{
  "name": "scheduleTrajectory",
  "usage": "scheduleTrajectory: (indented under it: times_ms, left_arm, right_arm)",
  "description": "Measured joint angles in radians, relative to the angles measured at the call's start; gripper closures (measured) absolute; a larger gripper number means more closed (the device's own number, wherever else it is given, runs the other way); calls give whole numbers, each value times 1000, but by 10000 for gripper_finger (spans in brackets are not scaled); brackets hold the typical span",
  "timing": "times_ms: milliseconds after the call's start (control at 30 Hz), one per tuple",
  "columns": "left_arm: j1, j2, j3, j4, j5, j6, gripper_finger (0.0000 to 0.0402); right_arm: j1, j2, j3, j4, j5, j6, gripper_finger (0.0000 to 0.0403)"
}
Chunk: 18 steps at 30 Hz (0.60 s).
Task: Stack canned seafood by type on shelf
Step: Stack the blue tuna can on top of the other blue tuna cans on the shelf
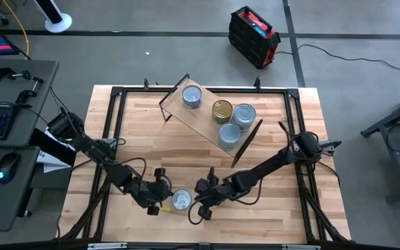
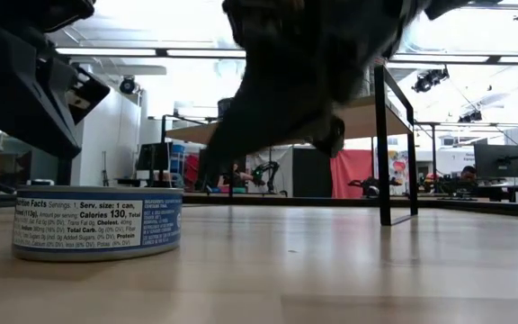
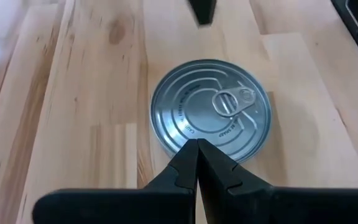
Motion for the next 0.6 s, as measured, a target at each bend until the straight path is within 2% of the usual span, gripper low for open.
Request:
scheduleTrajectory:
  times_ms: [467, 600]
  left_arm:
    - [8, 25, 0, 22, 4, 55, 401]
    - [10, 78, 0, 88, 57, 57, 401]
  right_arm:
    - [0, 49, 0, 4, -6, 45, 403]
    - [0, 49, 0, 8, 7, 47, 403]
